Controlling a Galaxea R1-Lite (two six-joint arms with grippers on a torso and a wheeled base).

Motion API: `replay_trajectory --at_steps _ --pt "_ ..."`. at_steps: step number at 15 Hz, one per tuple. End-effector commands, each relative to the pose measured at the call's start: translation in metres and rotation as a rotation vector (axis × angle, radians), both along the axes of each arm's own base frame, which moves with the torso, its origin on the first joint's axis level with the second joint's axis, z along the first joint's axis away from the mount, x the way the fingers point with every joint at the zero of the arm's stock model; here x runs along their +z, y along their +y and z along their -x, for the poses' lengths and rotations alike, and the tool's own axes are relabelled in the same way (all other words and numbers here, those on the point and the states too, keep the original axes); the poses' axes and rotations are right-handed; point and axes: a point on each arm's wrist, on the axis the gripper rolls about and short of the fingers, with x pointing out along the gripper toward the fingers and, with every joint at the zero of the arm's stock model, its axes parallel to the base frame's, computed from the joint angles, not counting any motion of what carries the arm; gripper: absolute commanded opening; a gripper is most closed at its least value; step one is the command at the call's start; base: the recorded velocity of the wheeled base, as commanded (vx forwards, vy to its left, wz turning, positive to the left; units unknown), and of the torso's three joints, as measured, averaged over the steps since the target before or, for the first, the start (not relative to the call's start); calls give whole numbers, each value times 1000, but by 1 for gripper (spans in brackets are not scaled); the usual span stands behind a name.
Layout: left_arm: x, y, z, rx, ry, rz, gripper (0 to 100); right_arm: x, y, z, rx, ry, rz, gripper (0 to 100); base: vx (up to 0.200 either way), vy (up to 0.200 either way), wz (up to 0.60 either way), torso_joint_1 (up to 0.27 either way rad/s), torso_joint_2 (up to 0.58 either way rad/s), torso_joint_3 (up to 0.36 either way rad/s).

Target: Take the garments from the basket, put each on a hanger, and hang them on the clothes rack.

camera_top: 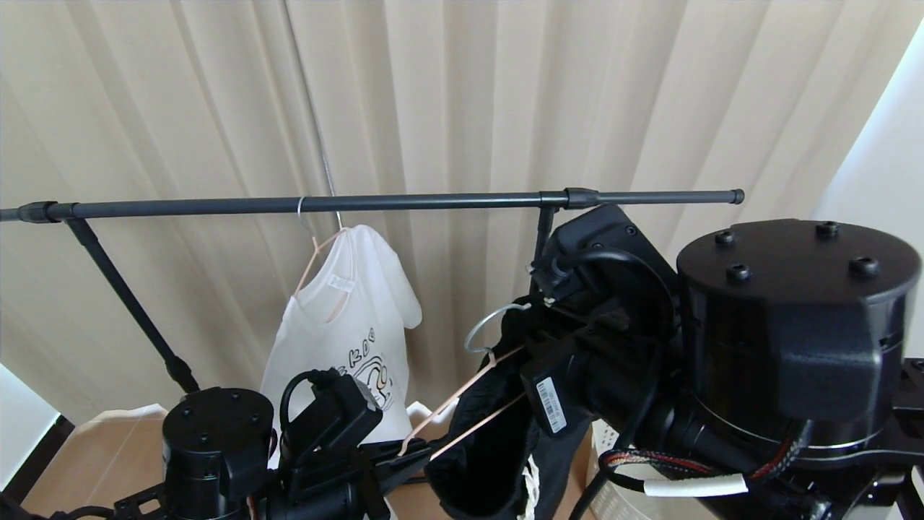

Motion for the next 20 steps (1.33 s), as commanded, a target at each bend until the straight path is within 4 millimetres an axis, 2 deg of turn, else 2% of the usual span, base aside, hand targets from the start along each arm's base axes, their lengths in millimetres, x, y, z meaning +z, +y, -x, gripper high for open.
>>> replay_trajectory --at_steps 1,4,6,10,20 --pt "3 2 3 -4 -7 6 0 4 -6 -4 -28 -9 -12 100 0 0 0 0 0 0" --pt "5 3 5 -6 -15 13 0 8 -8 -9 -49 -18 -24 100 0 0 0 0 0 0" --pt "5 3 6 -10 -14 12 0 12 -3 -11 -49 -26 -38 100 0 0 0 0 0 0" --pt "7 3 5 -5 -32 28 0 7 8 -18 -55 -37 -51 100 0 0 0 0 0 0" --pt "3 6 -10 61 -8 60 0 8 2 -14 -54 -38 -52 100 0 0 0 0 0 0"
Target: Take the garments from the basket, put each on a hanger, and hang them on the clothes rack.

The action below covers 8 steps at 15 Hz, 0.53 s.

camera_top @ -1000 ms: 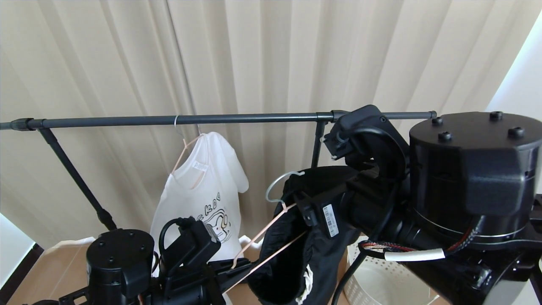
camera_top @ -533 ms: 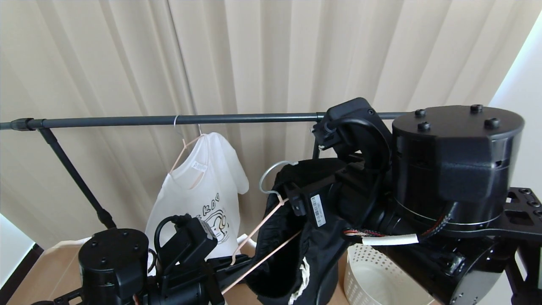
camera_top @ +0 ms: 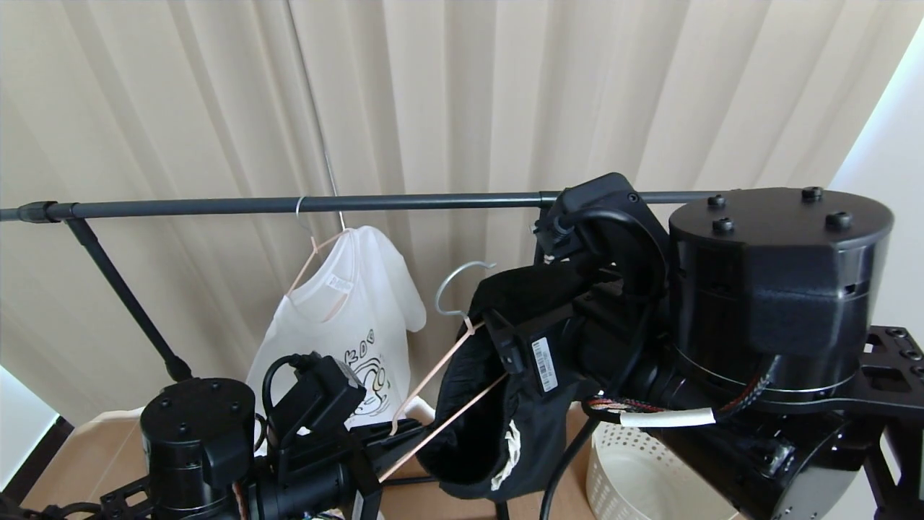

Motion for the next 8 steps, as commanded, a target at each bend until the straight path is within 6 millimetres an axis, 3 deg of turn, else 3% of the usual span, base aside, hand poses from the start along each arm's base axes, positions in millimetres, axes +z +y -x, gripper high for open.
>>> replay_trajectory --at_steps 1,8 --pt "-6 0 -5 15 7 -4 0 3 -3 2 0 -5 -8 100 0 0 0 0 0 0" --pt "-7 2 -9 47 -18 19 0 6 -10 6 3 -5 -8 100 0 0 0 0 0 0"
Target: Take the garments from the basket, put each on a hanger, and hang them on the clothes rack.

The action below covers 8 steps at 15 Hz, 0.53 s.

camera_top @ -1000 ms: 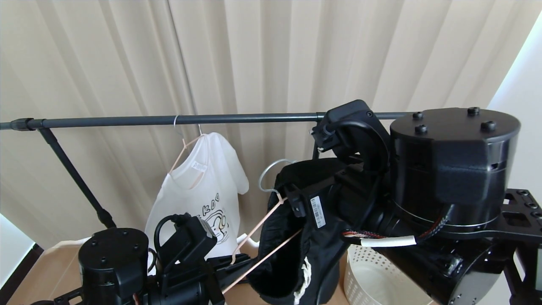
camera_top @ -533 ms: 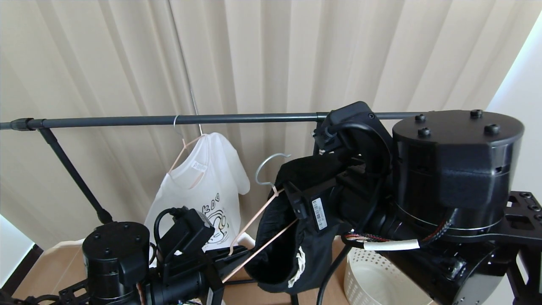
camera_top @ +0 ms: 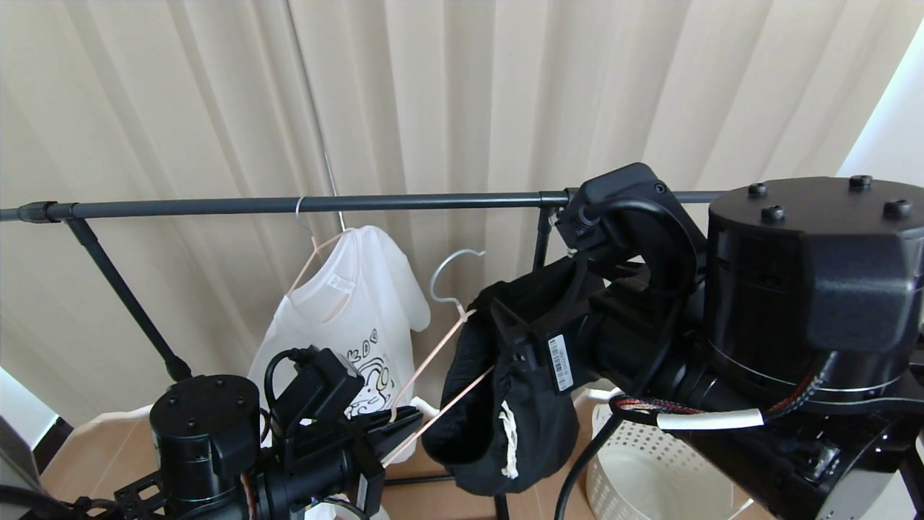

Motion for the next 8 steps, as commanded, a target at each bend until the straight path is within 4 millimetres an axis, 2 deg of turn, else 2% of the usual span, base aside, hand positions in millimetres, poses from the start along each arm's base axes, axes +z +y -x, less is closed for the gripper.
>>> replay_trajectory --at_steps 1,3,5,7,8 --pt "-1 1 0 3 4 -3 0 1 -4 2 3 -1 -2 100 0 0 0 0 0 0" --pt "-1 10 -3 17 -8 5 0 4 -18 11 100 1 25 100 0 0 0 0 0 0" --pt "-2 19 -6 -1 -4 8 0 1 -42 15 243 -6 97 100 0 0 0 0 0 0" --pt "-2 24 -8 -68 -28 -5 0 3 -79 5 371 -33 213 100 0 0 0 0 0 0" --pt "-3 24 -8 -74 -30 -9 0 3 -84 2 391 -26 231 100 0 0 0 0 0 0"
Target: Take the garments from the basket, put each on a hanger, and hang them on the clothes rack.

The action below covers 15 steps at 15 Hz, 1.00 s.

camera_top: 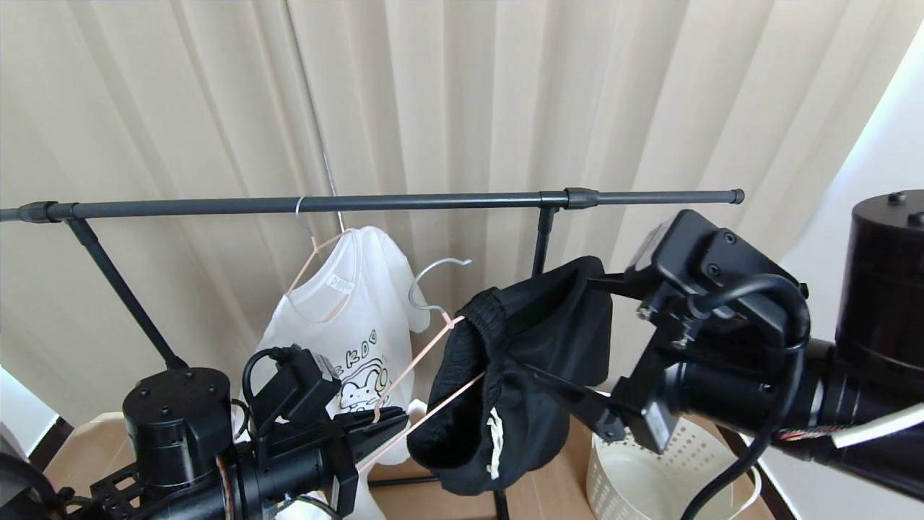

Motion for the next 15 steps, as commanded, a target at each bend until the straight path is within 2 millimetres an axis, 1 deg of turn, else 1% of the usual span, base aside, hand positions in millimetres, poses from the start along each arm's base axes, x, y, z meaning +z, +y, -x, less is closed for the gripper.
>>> replay_trajectory --at_steps 1,2,3,4,5,7,10,11,12,13,15 --pt "-2 3 0 -20 -11 -20 0 11 -42 -4 82 2 47 100 0 0 0 0 0 0" --pt "-3 4 -1 -33 -22 -29 0 12 -48 -6 129 27 74 100 0 0 0 0 0 0" --pt "-5 5 -3 -72 -51 -54 0 21 -57 -11 198 72 107 100 0 0 0 0 0 0" --pt "-7 5 -2 -106 -59 -65 0 27 -61 -13 233 97 130 100 0 0 0 0 0 0" --pt "-10 5 1 -141 -45 -62 0 33 -66 -22 270 121 171 100 0 0 0 0 0 0" --pt "-13 7 7 -180 -29 -66 0 35 -69 -40 385 192 214 100 0 0 0 0 0 0" --pt "-15 10 15 -208 -49 -97 0 31 -62 -61 496 275 230 100 0 0 0 0 0 0" --pt "-16 7 19 -228 -47 -103 0 26 -57 -70 547 306 232 100 0 0 0 0 0 0" --pt "-16 5 20 -238 -47 -103 0 24 -53 -77 553 340 240 100 0 0 0 0 0 0" --pt "-17 4 21 -244 -46 -103 0 24 -51 -80 554 365 245 100 0 0 0 0 0 0" --pt "-15 0 20 -258 -55 -97 0 17 -38 -86 580 453 284 100 0 0 0 0 0 0"
